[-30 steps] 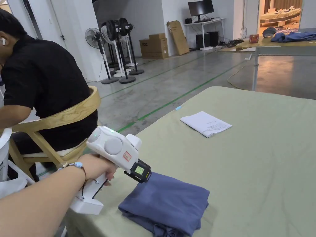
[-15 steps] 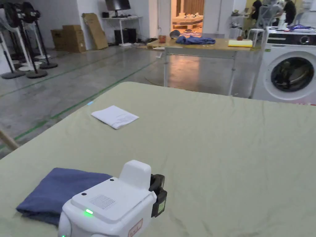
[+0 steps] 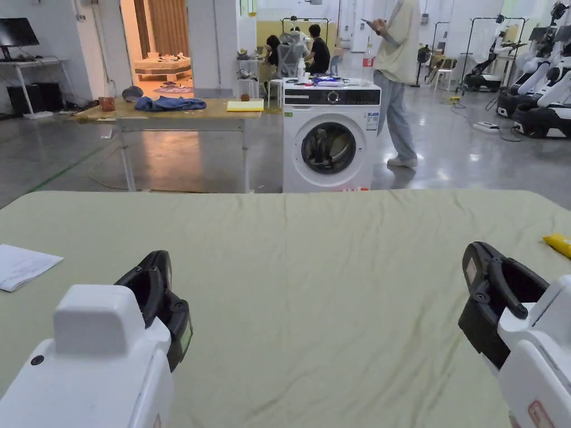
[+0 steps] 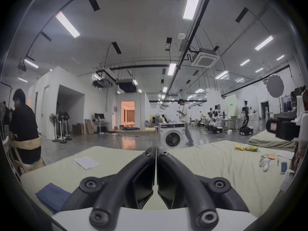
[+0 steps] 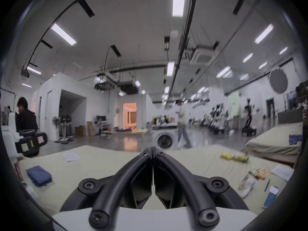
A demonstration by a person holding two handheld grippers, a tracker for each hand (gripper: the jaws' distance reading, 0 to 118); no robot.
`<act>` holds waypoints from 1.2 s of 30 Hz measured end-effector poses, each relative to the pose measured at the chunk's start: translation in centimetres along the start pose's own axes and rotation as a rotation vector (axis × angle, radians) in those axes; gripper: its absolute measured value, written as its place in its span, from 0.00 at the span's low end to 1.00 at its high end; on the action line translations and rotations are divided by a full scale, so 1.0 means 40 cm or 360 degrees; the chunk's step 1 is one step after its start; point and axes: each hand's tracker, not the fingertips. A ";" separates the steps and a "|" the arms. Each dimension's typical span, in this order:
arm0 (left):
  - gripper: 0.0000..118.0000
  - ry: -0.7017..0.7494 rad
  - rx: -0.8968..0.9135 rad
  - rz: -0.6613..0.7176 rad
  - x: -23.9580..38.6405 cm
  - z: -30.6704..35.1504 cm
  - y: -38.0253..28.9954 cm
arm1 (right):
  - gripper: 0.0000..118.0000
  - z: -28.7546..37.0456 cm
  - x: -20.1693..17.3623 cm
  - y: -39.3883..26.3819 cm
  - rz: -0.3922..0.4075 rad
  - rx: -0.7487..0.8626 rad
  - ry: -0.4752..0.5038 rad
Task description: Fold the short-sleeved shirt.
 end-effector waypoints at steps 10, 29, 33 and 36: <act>0.00 0.0118 -0.0091 0.0019 -0.017 0.052 -0.043 | 0.00 0.046 -0.009 -0.088 0.0080 -0.0174 -0.0012; 0.91 0.0038 -0.0008 -0.0010 -0.004 0.069 -0.042 | 1.00 0.058 -0.043 -0.054 0.0127 -0.0114 -0.0059; 0.91 0.0061 -0.0027 0.0011 -0.007 0.069 -0.032 | 1.00 0.058 -0.044 -0.054 0.0129 -0.0135 -0.0056; 0.91 0.0038 -0.0066 0.0055 -0.017 0.065 -0.025 | 1.00 0.058 -0.044 -0.054 0.0130 -0.0139 -0.0060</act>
